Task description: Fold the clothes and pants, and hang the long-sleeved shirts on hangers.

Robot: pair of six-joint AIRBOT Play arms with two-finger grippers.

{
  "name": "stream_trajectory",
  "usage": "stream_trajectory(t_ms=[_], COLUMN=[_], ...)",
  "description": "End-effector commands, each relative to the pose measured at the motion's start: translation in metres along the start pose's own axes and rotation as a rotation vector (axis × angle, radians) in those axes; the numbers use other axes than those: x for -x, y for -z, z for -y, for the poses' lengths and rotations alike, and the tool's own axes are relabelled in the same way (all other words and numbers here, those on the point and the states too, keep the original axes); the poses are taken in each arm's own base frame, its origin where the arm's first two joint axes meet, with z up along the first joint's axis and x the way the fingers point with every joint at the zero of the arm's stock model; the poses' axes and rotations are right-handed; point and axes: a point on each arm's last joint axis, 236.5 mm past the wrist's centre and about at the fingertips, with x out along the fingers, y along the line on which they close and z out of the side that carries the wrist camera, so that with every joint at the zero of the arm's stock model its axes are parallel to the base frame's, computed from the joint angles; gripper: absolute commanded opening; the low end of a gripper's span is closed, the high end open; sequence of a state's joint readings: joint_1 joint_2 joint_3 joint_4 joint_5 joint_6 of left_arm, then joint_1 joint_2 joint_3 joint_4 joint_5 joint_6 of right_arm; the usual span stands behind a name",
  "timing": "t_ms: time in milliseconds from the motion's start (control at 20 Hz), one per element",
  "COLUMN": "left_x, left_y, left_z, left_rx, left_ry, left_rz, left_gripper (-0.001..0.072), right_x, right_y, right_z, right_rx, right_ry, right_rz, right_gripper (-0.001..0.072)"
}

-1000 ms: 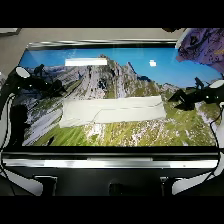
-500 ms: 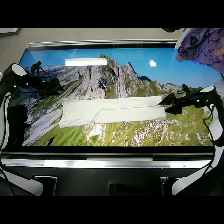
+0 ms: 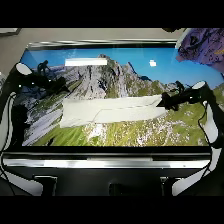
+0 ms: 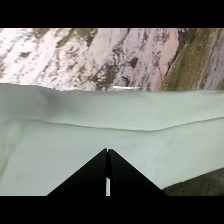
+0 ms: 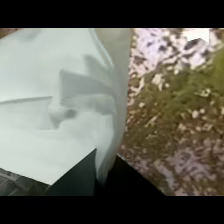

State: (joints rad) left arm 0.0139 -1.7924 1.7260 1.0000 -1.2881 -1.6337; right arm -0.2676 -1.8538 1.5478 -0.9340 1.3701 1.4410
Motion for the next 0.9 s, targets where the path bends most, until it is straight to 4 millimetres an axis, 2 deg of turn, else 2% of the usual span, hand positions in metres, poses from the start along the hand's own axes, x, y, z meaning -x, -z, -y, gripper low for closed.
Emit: stream_trajectory(t_ms=[0,150,300,400,550,750,850], left_x=[-0.038,-0.097,-0.162,-0.196,-0.228,-0.252,-0.268], left_y=[0.023,0.056,0.112,0.148,0.191,0.220,0.238], left_z=[0.057,0.116,0.181,0.213,0.252,0.309,0.317], left_rx=[-0.025,-0.075,-0.078,-0.047,-0.047,-0.062,-0.006], left_ry=[0.043,0.086,0.201,0.266,0.335,0.449,0.457], left_rz=[-0.036,-0.064,-0.136,-0.186,-0.259,-0.307,-0.340], left_gripper=[0.0016,0.0016,0.0015,0.0015,0.0015,0.0015,0.0015], right_x=[0.050,0.099,0.140,0.163,0.183,0.195,0.200], right_y=[0.016,0.019,0.023,0.027,0.037,0.056,0.060], right_z=[-0.004,-0.015,-0.031,-0.041,-0.057,-0.065,-0.069], right_rx=[-0.019,0.037,0.070,0.093,0.122,0.136,0.145], right_ry=[0.138,0.222,0.262,0.281,0.278,0.279,0.278], right_rz=[0.045,0.157,0.261,0.311,0.344,0.334,0.347], right_gripper=[0.0029,0.0030,0.0030,0.0030,0.0030,0.0030,0.0030])
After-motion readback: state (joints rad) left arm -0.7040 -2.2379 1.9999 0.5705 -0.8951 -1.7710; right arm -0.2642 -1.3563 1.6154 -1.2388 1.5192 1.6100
